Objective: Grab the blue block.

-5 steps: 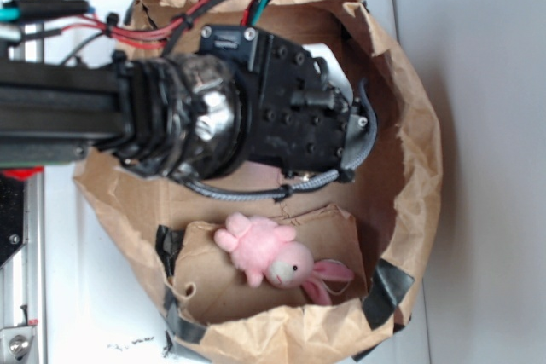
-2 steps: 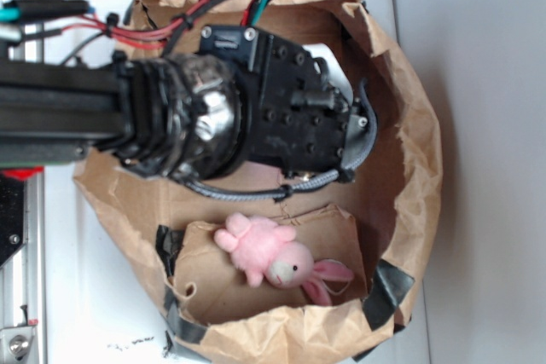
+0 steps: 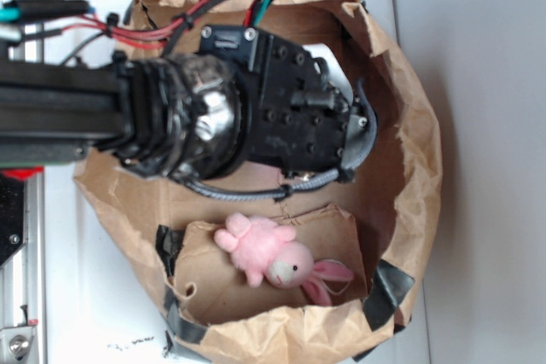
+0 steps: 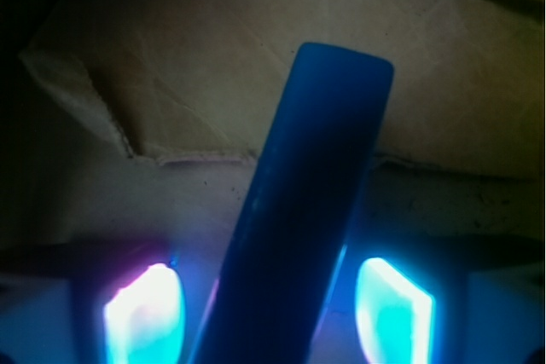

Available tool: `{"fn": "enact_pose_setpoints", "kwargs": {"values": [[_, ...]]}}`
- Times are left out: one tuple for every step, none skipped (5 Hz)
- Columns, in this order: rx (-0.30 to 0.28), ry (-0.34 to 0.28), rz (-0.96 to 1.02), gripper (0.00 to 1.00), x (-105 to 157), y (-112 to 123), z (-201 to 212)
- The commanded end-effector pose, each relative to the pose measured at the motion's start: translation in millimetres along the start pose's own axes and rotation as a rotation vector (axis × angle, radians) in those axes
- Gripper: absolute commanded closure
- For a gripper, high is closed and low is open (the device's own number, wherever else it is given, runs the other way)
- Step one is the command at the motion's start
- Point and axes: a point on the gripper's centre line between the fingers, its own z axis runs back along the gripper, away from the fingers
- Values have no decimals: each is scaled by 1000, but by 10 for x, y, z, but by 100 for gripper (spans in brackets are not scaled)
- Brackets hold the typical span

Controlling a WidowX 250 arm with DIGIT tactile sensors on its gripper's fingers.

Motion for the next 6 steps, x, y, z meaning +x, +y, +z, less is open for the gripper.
{"fn": "enact_pose_setpoints", "kwargs": {"values": [[-133,23,23,100,196,75,409],[-173,46,-14,100,203,174,572],[-324,-24,-256,100,133,262,813],[-448,-17,-488,100,210,341,1073],[-456,37,-678,100,314,307,1221],[-383,150,-717,100,372,190,1331]]}}
